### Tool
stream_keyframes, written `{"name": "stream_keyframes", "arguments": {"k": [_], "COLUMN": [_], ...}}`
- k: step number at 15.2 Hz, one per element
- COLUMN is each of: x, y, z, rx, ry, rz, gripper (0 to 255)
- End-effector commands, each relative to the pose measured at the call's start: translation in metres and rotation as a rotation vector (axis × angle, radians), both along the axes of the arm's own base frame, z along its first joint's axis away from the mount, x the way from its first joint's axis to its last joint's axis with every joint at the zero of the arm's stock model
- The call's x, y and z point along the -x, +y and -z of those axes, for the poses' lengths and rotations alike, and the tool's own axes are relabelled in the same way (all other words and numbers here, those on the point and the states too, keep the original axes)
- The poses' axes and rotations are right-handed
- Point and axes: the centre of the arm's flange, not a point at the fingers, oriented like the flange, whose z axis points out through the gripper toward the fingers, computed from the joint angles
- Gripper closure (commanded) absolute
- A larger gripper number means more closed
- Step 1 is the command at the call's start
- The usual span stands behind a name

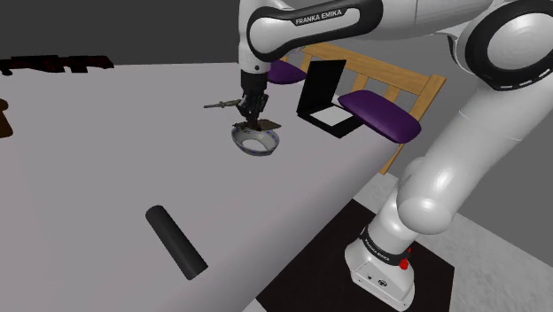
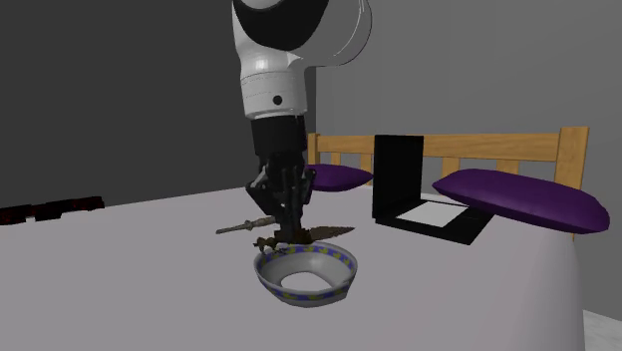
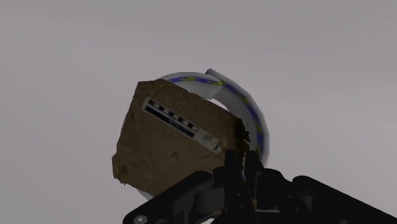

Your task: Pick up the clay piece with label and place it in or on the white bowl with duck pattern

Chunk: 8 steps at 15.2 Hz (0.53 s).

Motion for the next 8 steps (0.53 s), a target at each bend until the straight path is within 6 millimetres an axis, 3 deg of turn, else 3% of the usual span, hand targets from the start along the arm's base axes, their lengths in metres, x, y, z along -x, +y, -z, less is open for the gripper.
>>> {"name": "stream_keyframes", "arguments": {"k": [1,6,8], "x": [0.001,0.001,0.001], "y": [0.000,0.000,0.000], "z": [0.010,0.038,0.038], "rx": [0.000,0.000,0.000], "ry": [-0.001,-0.001,-0.001], "rz": [0.000,0.000,0.000], "gripper": [255,255,255]}}
